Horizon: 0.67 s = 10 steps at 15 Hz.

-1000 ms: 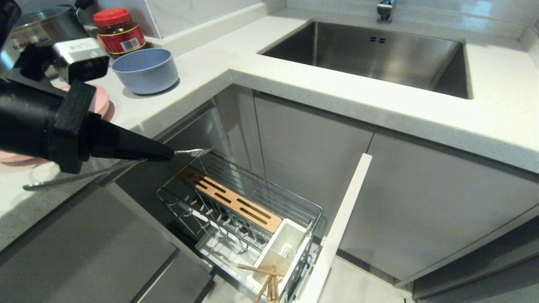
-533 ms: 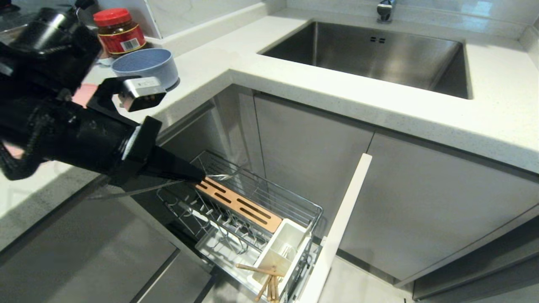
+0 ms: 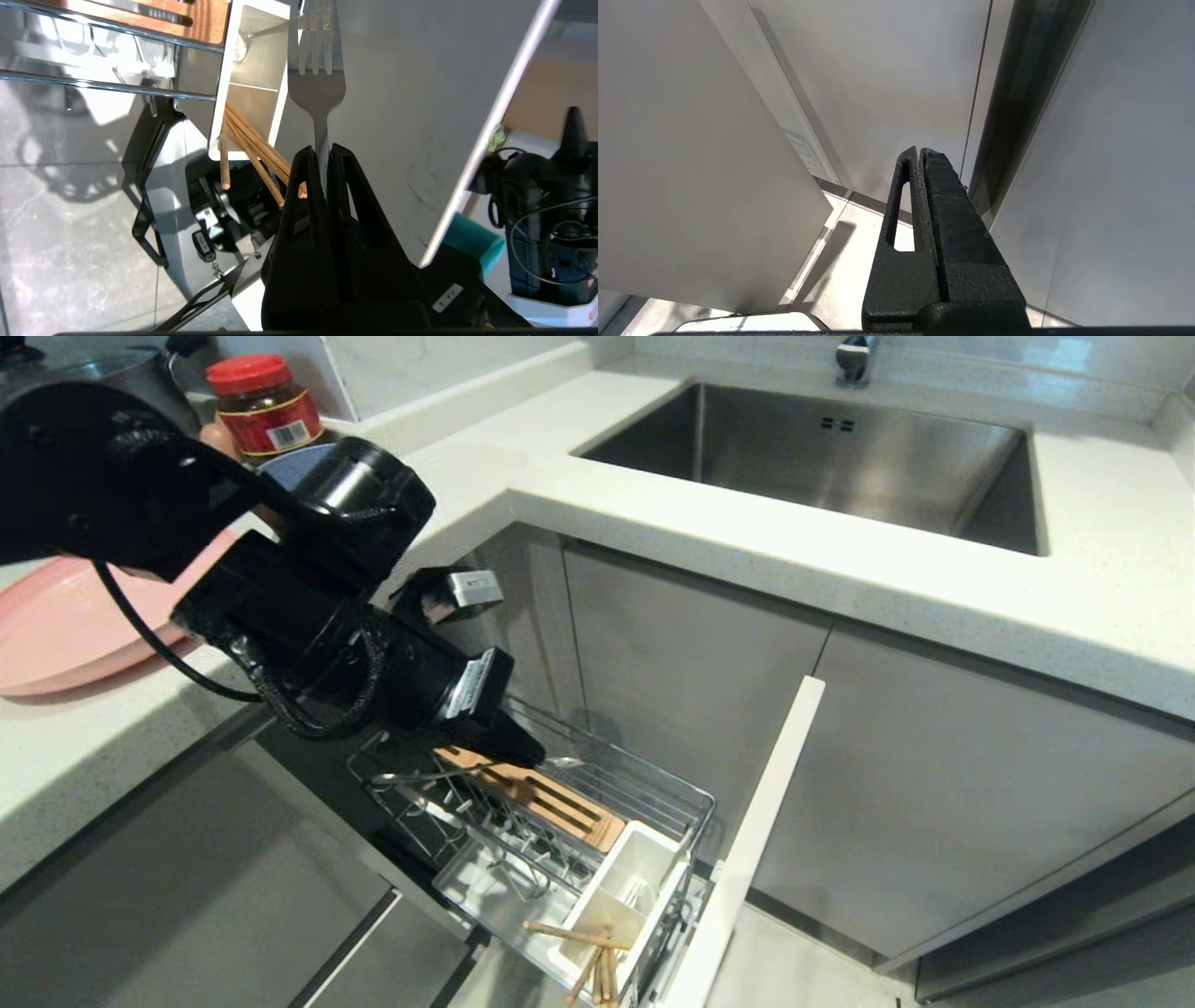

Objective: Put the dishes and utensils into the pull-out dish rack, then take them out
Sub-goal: Pick up the fork and place it in the cupboard

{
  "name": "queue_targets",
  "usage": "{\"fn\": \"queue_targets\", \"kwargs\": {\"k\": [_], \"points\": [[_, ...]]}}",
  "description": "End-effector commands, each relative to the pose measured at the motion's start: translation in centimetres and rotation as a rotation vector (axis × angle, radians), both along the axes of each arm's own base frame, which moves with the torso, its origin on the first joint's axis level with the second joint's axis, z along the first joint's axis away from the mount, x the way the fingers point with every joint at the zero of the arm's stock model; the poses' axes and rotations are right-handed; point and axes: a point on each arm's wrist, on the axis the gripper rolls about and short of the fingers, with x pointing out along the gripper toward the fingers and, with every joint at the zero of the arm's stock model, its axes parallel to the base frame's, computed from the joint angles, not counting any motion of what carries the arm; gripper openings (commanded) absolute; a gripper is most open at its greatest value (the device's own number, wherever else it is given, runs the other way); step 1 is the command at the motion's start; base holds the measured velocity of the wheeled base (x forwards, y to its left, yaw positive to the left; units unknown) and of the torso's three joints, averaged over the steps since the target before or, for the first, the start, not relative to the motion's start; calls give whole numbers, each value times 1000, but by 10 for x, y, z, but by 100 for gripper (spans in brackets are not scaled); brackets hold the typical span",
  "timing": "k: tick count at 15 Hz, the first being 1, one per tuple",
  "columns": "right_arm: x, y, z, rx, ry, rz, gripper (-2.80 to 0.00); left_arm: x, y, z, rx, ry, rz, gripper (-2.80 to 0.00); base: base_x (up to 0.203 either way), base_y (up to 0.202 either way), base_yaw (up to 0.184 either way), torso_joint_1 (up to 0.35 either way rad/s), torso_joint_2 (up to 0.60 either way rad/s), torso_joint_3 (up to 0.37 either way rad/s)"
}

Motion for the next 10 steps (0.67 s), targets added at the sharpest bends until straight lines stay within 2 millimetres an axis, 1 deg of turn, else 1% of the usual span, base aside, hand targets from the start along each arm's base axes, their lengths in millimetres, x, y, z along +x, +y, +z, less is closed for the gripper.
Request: {"fn": "queue_targets", "kwargs": {"k": [1,5,8,10], "points": [[0,0,0,1,-3,-1,-280,10,-12,-16,37,73,-13,-280,0,0,0,0,0,0],[0,0,0,1,-3,-1,-280,13,-31,-30,95,187,-12,-280,0,0,0,0,0,0],[0,0,0,1,-3,-1,-280,21,-42,-45,145,225,7,-280,0,0,0,0,0,0],[0,0,0,1,-3,-1,-280,26,-49,-52,156,242,19,-280,0,0,0,0,0,0]]}}
